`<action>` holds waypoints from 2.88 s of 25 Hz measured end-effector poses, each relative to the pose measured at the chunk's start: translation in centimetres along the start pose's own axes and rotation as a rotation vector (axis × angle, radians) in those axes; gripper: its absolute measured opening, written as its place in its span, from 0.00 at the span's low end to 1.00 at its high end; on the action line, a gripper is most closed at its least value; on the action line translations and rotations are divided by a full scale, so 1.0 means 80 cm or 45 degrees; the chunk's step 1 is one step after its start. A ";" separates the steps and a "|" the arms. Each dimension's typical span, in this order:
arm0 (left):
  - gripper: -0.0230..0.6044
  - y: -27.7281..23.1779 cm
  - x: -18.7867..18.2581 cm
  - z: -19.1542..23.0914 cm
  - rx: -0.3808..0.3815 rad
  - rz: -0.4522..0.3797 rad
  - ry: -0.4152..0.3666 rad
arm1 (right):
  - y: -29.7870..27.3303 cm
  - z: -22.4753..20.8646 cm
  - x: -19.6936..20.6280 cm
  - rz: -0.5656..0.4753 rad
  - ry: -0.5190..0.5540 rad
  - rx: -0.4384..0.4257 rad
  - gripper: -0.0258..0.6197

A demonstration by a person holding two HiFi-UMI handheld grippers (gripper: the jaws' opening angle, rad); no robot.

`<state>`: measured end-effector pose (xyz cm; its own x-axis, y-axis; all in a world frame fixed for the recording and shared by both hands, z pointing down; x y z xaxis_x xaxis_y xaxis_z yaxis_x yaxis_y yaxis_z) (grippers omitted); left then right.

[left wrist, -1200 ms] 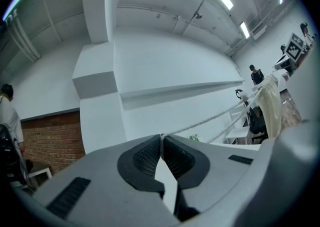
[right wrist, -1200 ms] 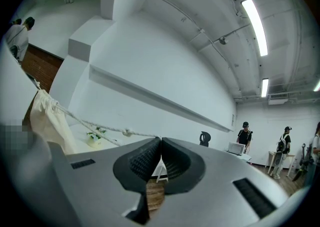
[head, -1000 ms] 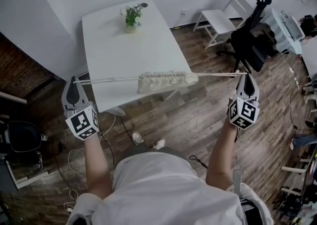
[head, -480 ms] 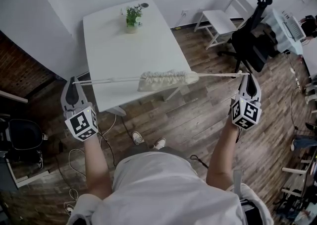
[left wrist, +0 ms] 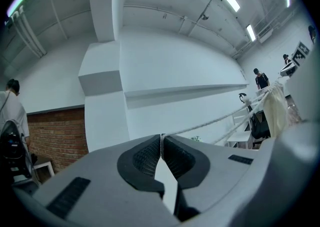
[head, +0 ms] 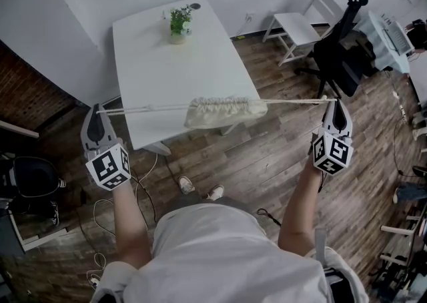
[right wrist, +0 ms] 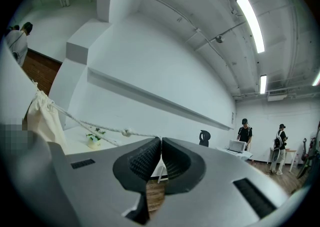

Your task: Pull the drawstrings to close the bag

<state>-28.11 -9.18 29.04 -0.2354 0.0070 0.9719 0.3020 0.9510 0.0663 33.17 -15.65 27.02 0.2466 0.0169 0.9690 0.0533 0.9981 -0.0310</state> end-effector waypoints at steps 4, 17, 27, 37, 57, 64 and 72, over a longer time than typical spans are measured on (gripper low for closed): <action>0.07 0.008 -0.004 -0.002 -0.005 0.000 -0.010 | 0.002 -0.007 0.001 -0.005 -0.013 -0.003 0.10; 0.07 0.016 -0.018 0.005 -0.044 -0.019 -0.017 | -0.014 -0.010 -0.011 -0.050 -0.016 -0.043 0.10; 0.07 0.023 -0.022 0.013 -0.088 -0.023 -0.019 | -0.031 -0.008 -0.026 -0.075 0.023 -0.098 0.10; 0.07 0.018 -0.015 0.013 -0.101 -0.004 -0.009 | -0.048 -0.005 -0.024 -0.082 0.013 -0.116 0.10; 0.07 -0.016 -0.006 0.021 -0.090 0.004 0.014 | -0.085 0.011 -0.028 -0.099 -0.066 -0.133 0.10; 0.07 -0.034 -0.001 0.015 -0.057 0.012 0.021 | -0.094 0.010 -0.024 -0.082 -0.071 -0.124 0.10; 0.07 -0.055 0.003 0.009 -0.028 0.045 0.034 | -0.110 0.016 -0.008 -0.052 -0.165 -0.139 0.10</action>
<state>-30.19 -13.14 28.83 -0.1996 0.0320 0.9794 0.3302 0.9432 0.0364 31.32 -24.36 26.97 0.1155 -0.0093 0.9933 0.1673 0.9859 -0.0102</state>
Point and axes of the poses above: the fingertips, and each gripper's own axes: y backward along the fingers, z to its left, x out of its underside, the point moved 3 cm from there along y, backward along the fingers, and after that the axes turned 6 degrees about -x, right-handed, at the moved point
